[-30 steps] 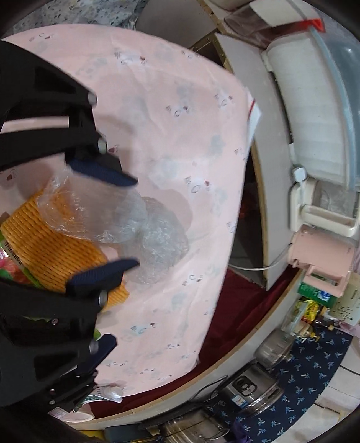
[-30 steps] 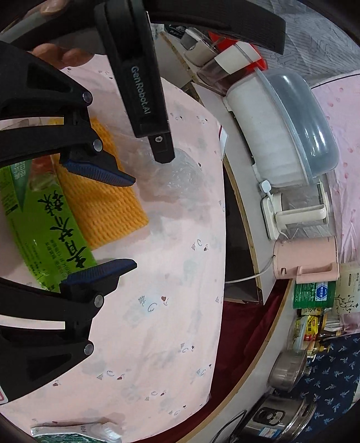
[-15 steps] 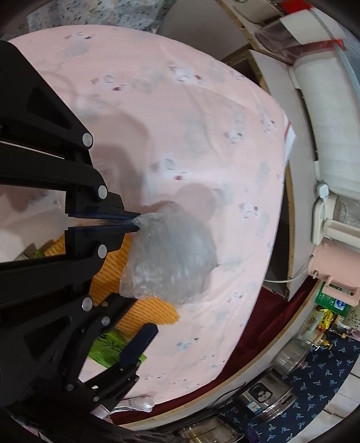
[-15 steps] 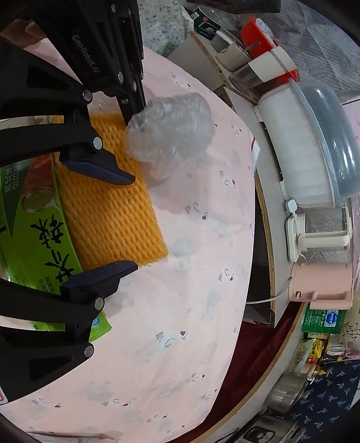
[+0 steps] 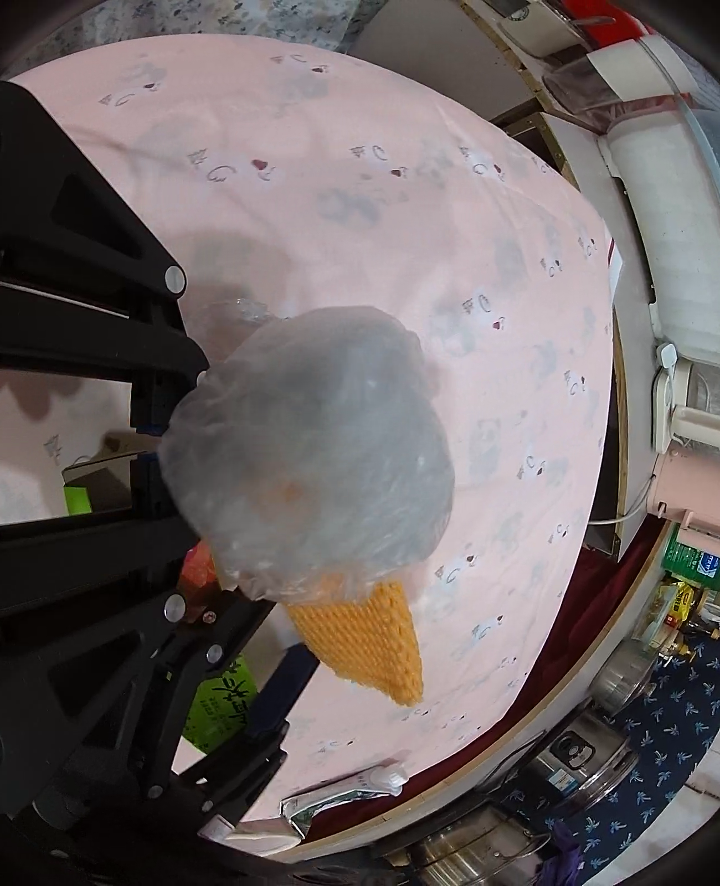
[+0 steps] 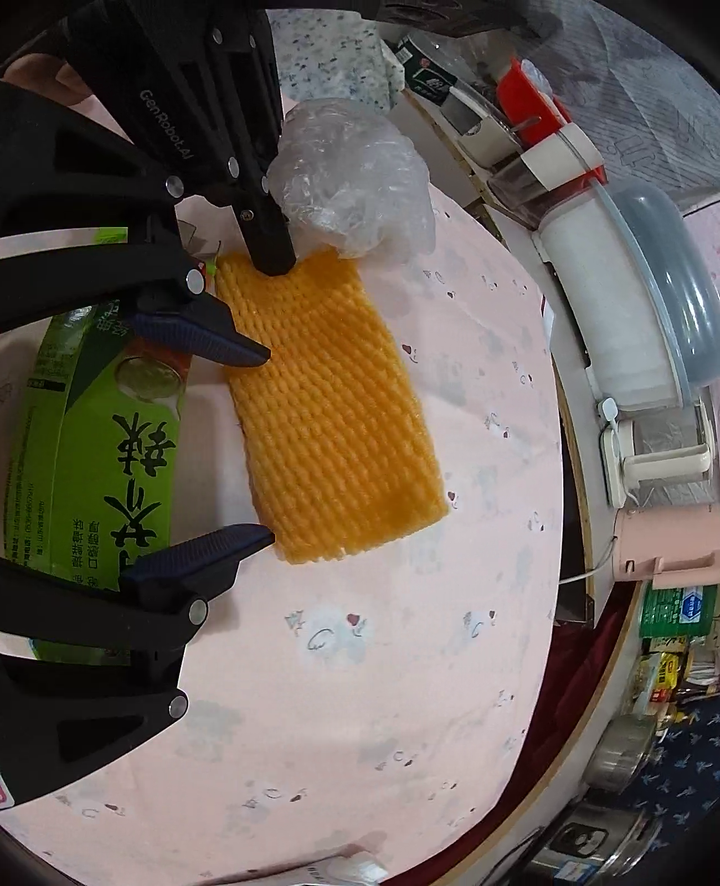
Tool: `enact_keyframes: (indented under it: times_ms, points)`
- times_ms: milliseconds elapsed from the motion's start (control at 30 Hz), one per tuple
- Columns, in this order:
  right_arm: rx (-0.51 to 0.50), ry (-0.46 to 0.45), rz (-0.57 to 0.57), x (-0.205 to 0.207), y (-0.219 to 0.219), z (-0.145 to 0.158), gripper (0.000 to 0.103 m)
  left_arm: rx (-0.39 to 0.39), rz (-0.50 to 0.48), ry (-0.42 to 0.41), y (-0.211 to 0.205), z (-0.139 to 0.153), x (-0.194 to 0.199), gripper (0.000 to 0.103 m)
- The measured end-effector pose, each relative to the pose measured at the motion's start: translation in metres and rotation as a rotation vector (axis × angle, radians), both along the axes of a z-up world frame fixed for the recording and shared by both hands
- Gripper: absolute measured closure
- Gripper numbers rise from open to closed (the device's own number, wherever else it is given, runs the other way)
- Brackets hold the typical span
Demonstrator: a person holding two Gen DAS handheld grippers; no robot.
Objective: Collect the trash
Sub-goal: 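Grasp the orange foam net with the right gripper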
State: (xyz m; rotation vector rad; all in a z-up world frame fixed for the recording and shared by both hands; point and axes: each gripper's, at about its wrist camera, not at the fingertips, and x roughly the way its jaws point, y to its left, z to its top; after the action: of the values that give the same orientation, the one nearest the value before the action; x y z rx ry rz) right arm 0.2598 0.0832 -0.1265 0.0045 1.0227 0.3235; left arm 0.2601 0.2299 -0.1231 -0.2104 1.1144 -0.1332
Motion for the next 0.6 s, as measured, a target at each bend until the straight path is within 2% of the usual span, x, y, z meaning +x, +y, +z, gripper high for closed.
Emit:
enact_keyframes:
  times_ms: [100, 367, 433, 500, 567, 600]
  points:
    - [0.024, 0.012, -0.018, -0.002, -0.004, 0.000, 0.045, -0.032, -0.004, 0.013, 0.001, 0.000, -0.002, 0.101]
    - [0.201, 0.068, -0.074, 0.019, -0.010, -0.003, 0.045, -0.041, 0.010, 0.018, 0.004, -0.003, 0.000, 0.101]
    - [0.211, 0.067, -0.080, 0.024, -0.007, -0.003, 0.046, -0.047, 0.015, 0.021, 0.006, -0.004, 0.003, 0.101]
    - [0.213, 0.065, -0.083, 0.029, -0.003, -0.003, 0.057, -0.047, 0.013, 0.019, 0.005, -0.004, 0.004, 0.101]
    - [0.215, 0.076, -0.086, 0.033, 0.001, -0.006, 0.082, -0.040, 0.010, 0.015, 0.004, -0.004, 0.005, 0.101]
    - [0.222, 0.081, -0.088, 0.033, 0.001, -0.007, 0.084, -0.039, 0.010, 0.013, 0.003, -0.004, 0.005, 0.101]
